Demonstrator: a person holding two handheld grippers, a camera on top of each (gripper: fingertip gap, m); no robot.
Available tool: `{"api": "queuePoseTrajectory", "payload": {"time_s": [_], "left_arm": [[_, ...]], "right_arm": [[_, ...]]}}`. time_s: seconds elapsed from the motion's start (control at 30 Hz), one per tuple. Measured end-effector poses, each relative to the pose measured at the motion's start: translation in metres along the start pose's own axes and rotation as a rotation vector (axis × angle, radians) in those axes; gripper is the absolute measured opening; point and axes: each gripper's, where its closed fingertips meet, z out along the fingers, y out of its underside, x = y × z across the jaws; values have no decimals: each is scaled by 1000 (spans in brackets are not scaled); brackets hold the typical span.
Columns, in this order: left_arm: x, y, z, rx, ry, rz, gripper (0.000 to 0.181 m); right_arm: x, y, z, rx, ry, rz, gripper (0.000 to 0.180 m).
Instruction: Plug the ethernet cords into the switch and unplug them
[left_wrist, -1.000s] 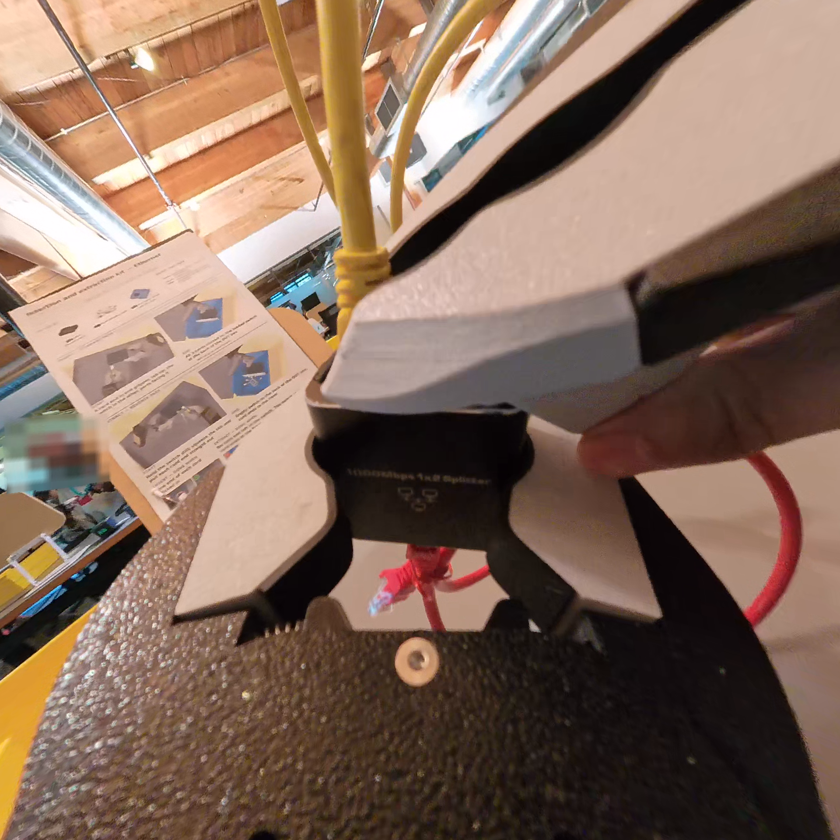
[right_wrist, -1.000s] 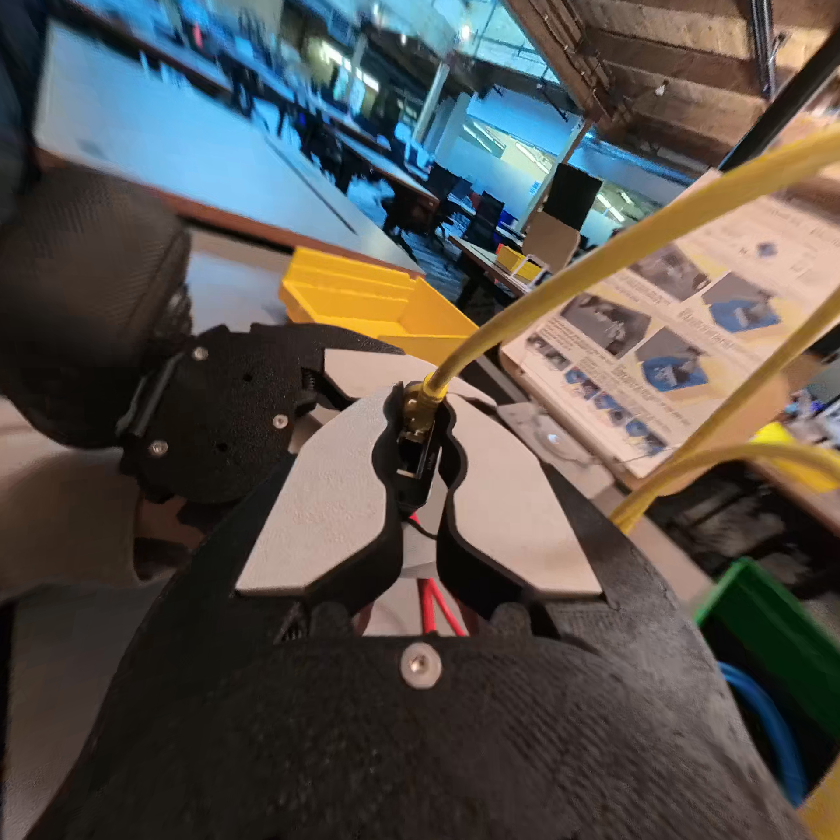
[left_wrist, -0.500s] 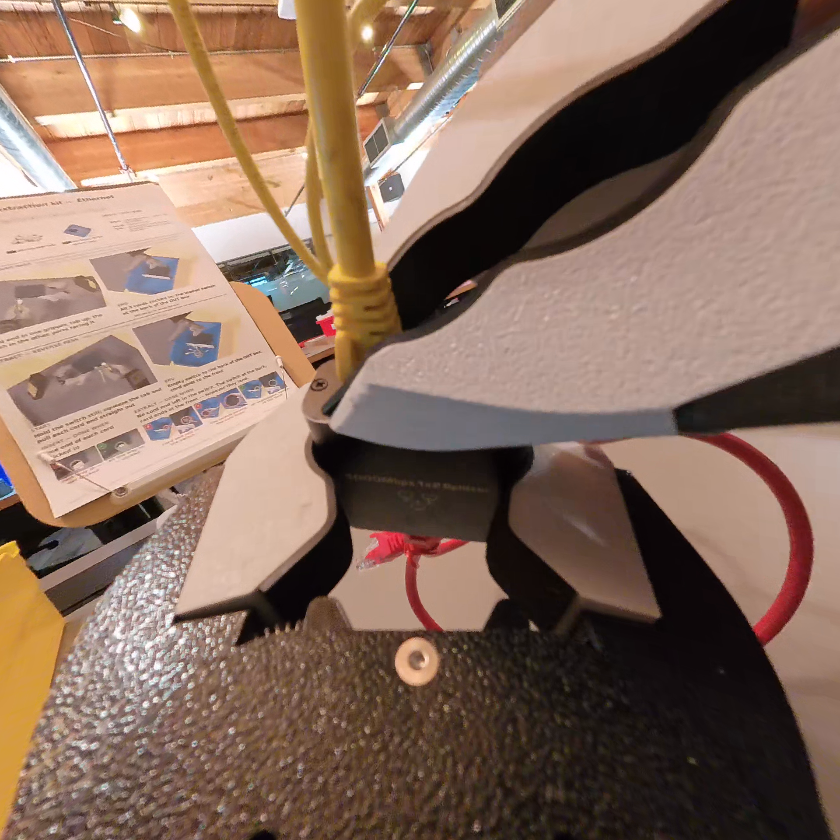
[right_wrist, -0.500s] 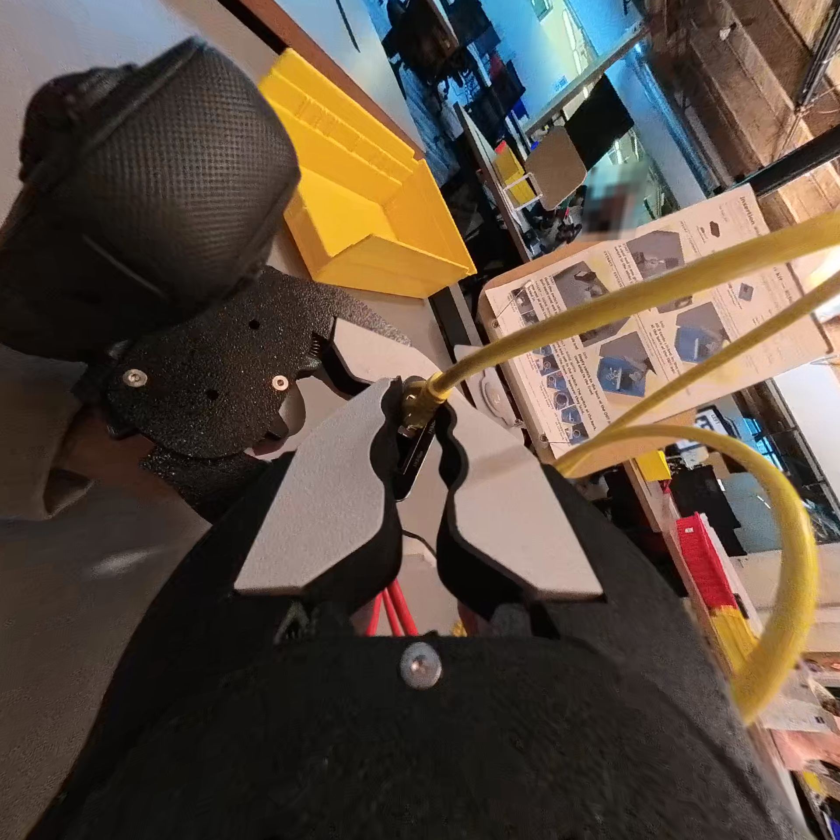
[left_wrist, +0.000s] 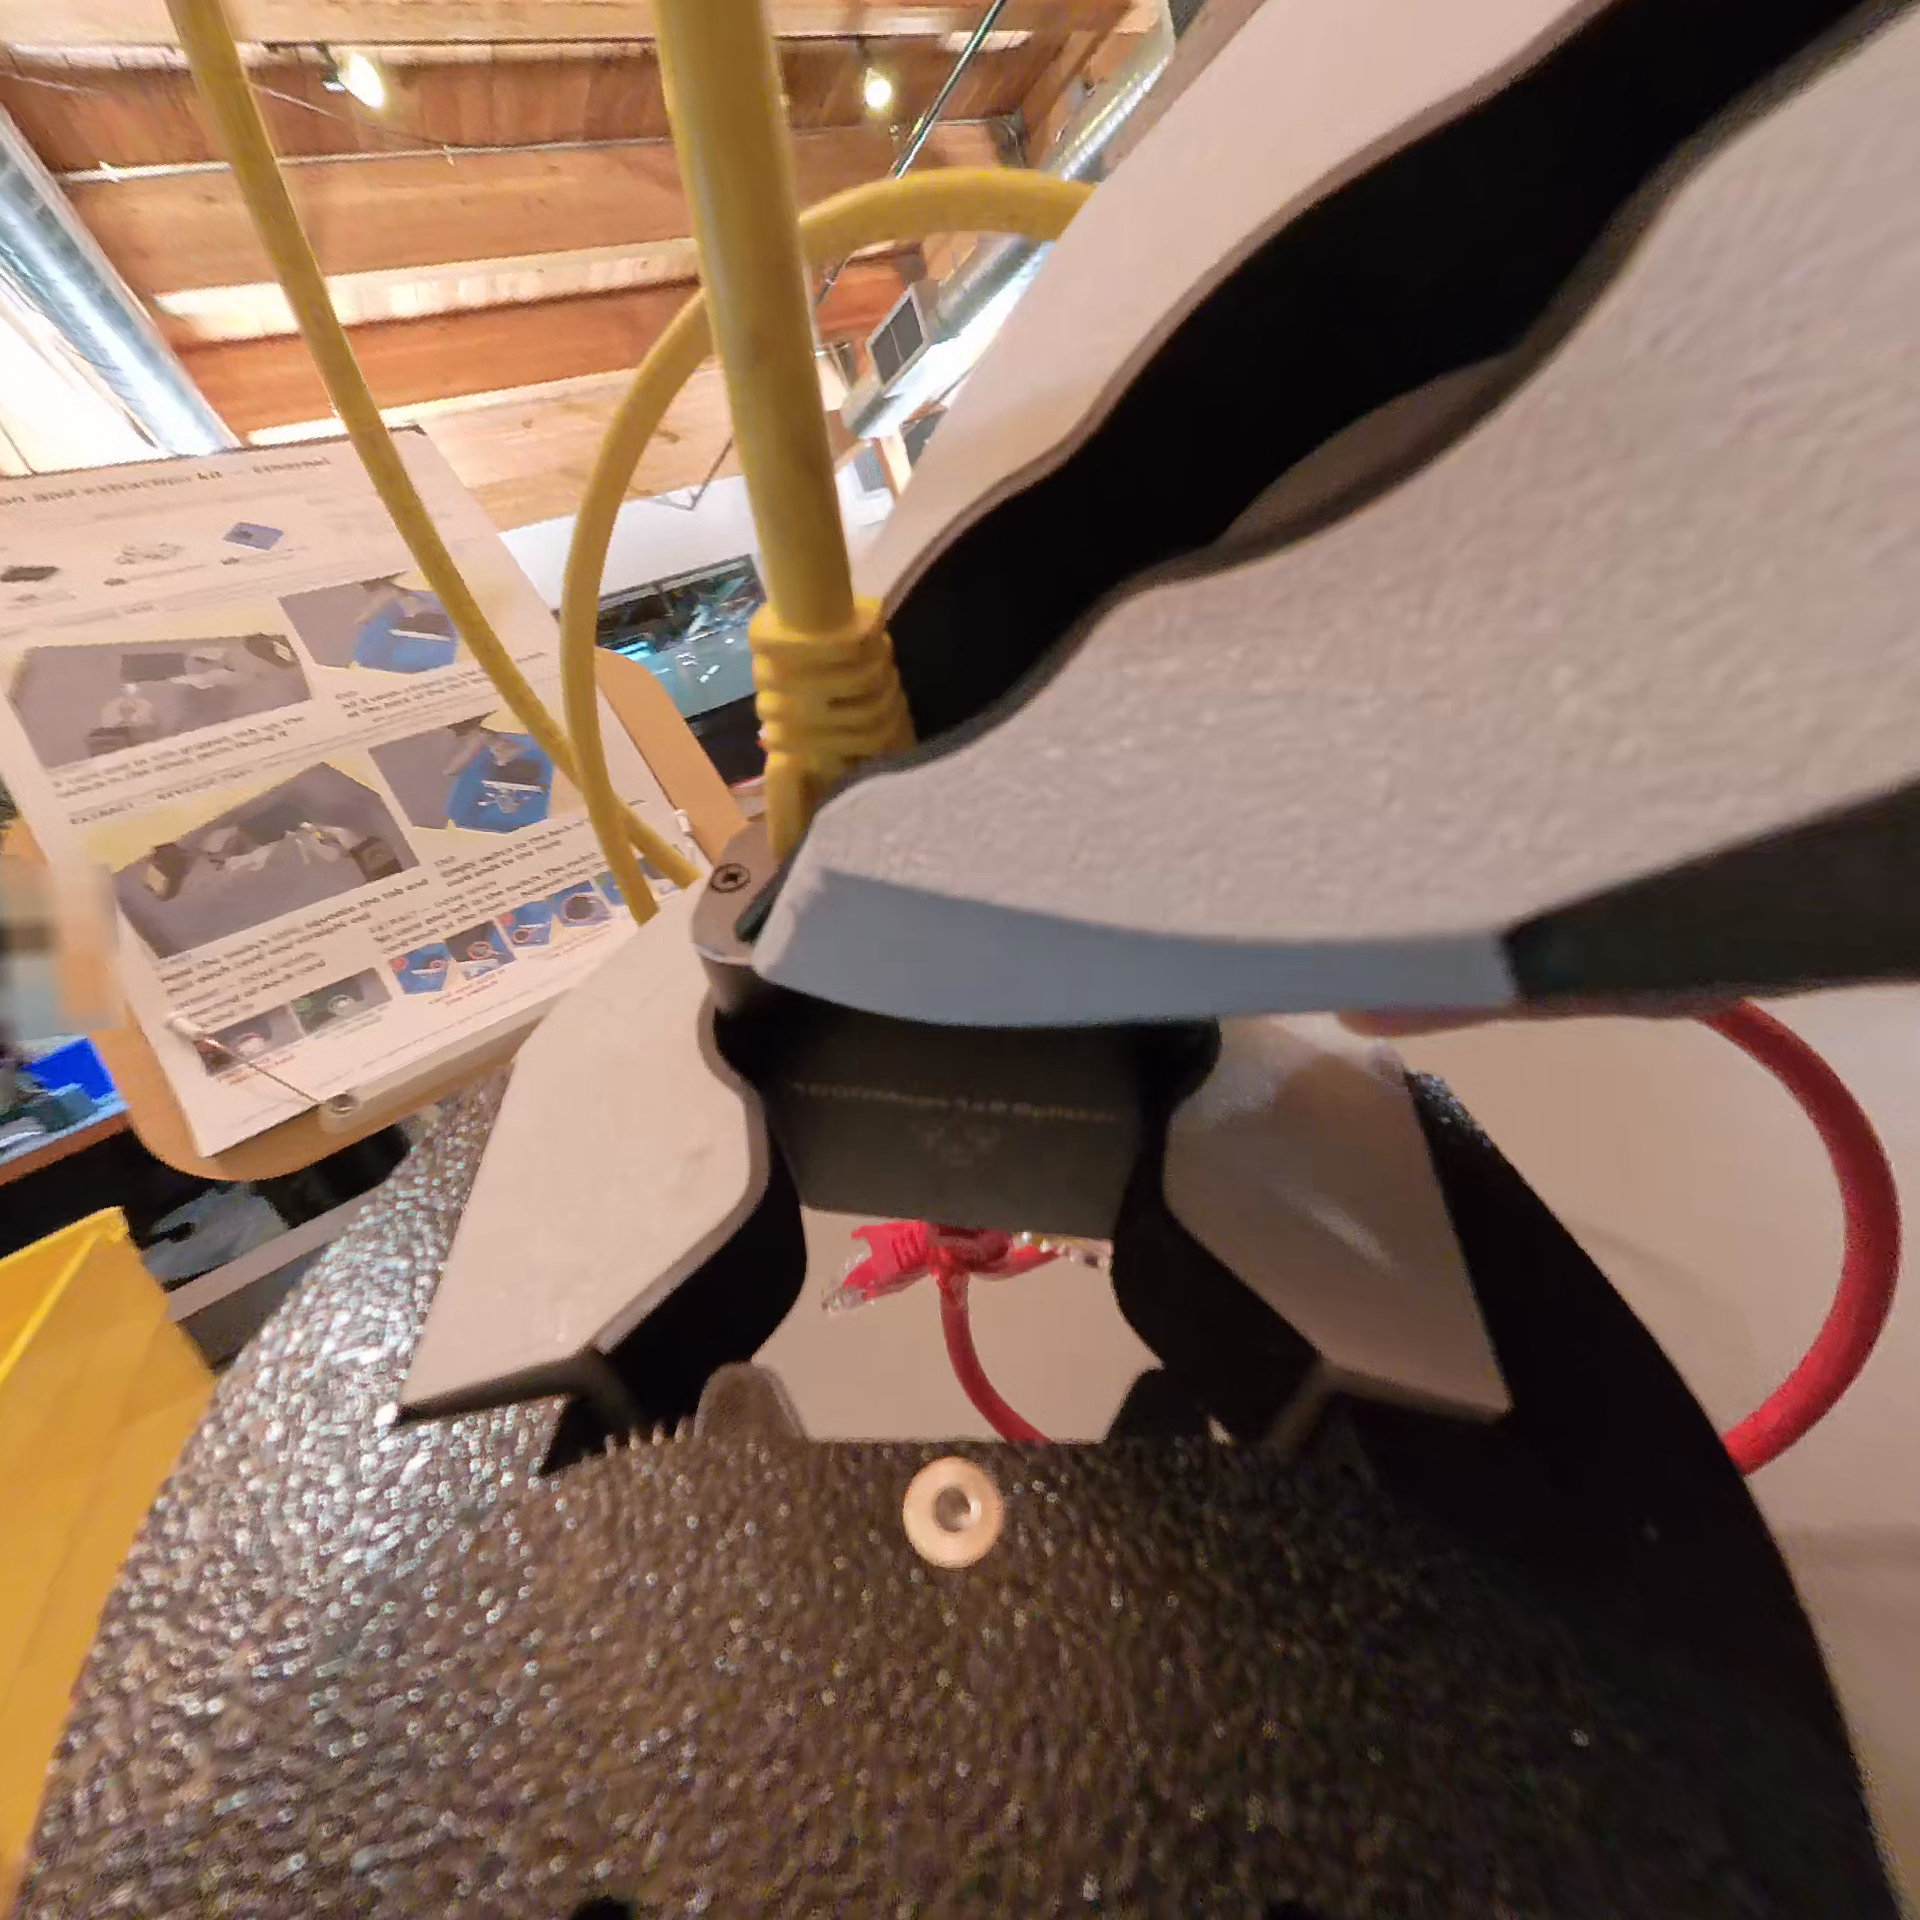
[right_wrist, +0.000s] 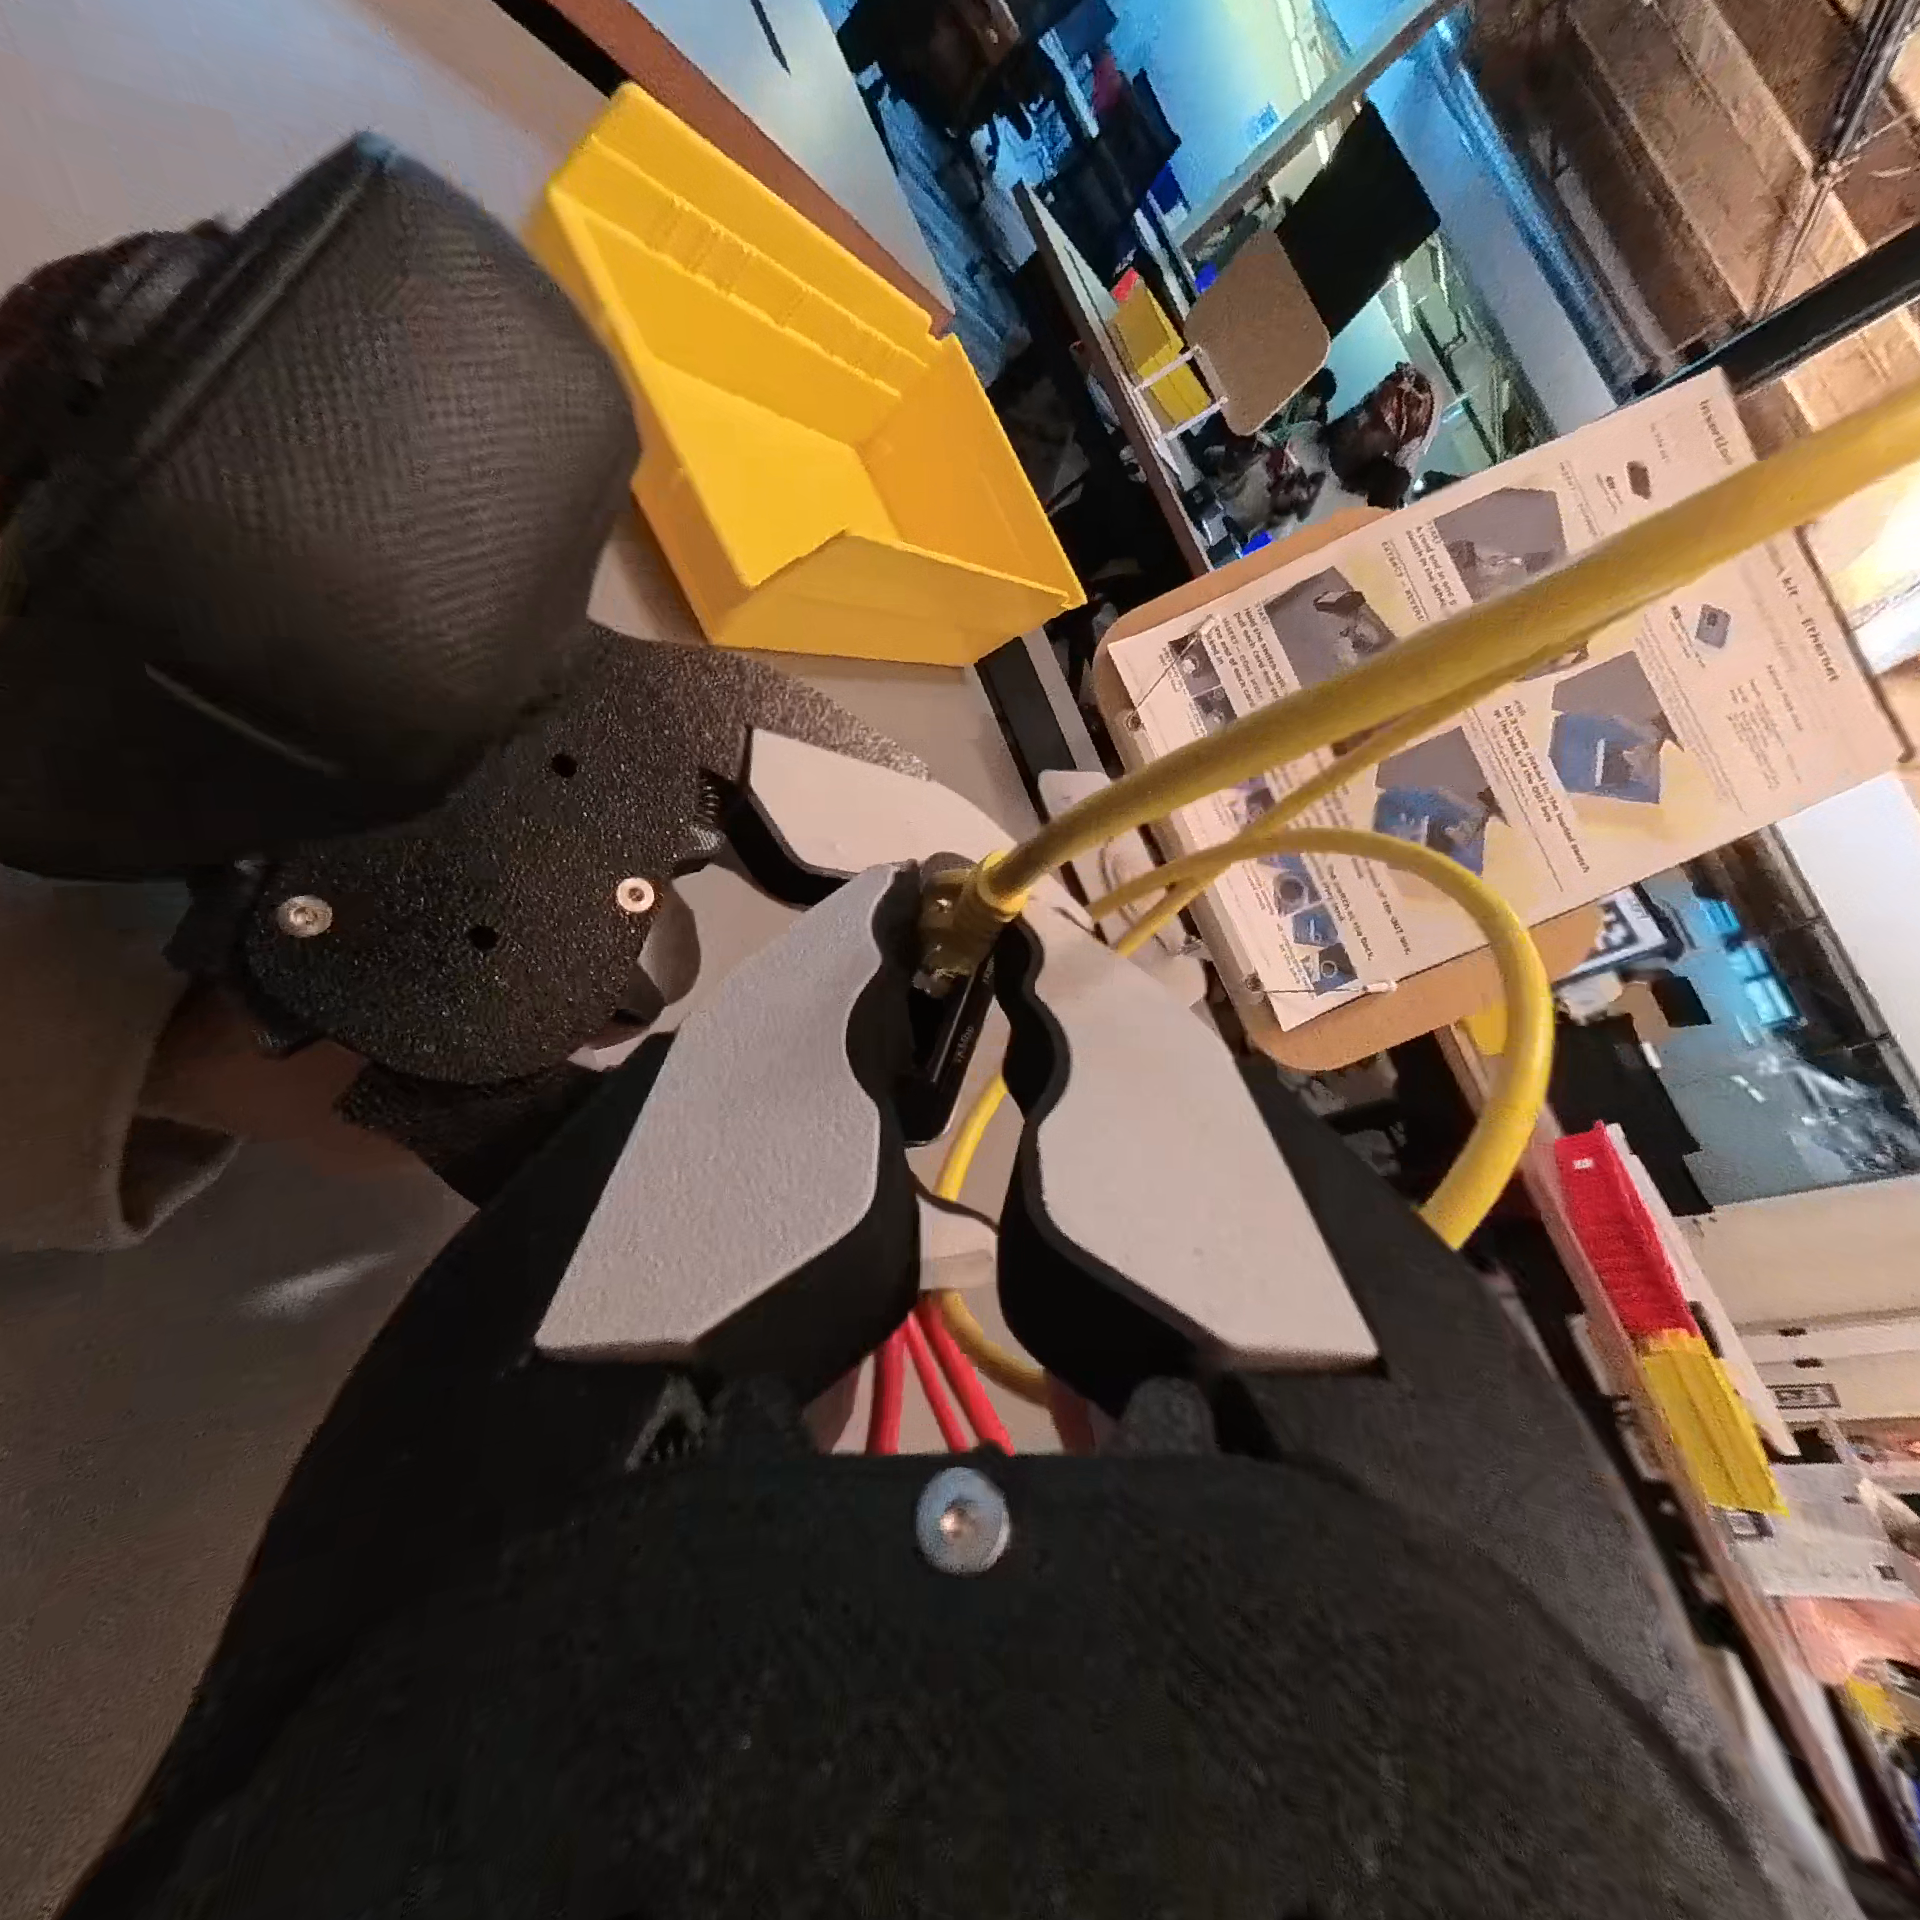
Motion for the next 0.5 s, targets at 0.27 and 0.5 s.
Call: {"api": "queuePoseTrajectory", "payload": {"time_s": [0.27,0.5], "left_arm": [[3,-3,-3,21,-12,33,79],[5,-1,-3,12,-15,51,75]], "right_arm": [[-2,0,-6,53,7,99,17],[-3,2,-7,47,8,83,17]]}}
